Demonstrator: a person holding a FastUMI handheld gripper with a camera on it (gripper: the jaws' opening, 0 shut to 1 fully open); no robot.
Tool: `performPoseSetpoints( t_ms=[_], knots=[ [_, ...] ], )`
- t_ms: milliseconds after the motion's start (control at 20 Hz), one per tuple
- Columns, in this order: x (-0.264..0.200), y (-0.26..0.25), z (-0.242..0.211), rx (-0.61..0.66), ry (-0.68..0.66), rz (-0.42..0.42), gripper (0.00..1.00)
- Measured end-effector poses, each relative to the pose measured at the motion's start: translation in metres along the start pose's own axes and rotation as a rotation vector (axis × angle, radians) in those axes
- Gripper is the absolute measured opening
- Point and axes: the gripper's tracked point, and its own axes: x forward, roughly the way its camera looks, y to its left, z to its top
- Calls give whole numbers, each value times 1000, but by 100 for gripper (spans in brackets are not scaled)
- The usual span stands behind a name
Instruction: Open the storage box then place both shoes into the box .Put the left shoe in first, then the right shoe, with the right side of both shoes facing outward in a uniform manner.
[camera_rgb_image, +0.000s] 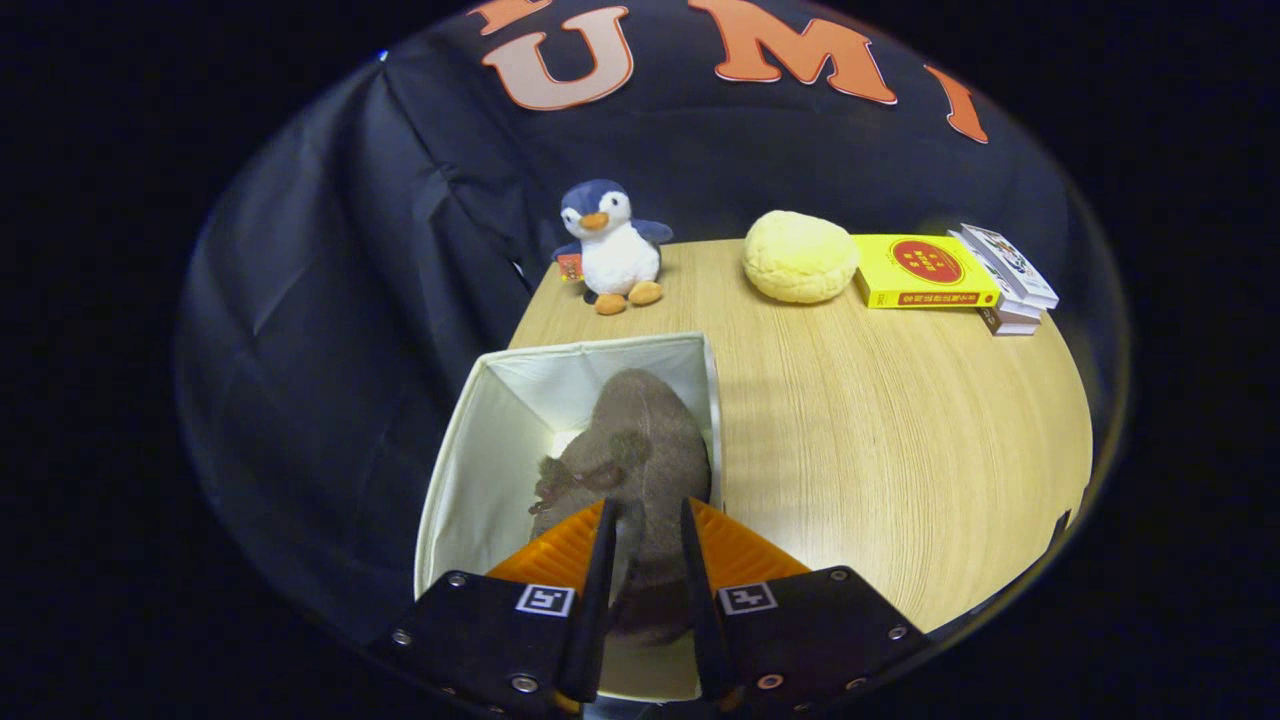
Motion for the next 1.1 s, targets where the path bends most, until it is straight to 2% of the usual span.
performPoseSetpoints(
  t_ms=[250, 550, 750, 1100],
  knots=[
    [-40, 1, 37, -44, -112, 122, 60],
    [-83, -52, 65, -98, -236, 147, 80],
    [-128, -105, 102, -102, -397, 108, 88],
    [-215, -190, 152, -125, -673, -11, 94]
  ],
)
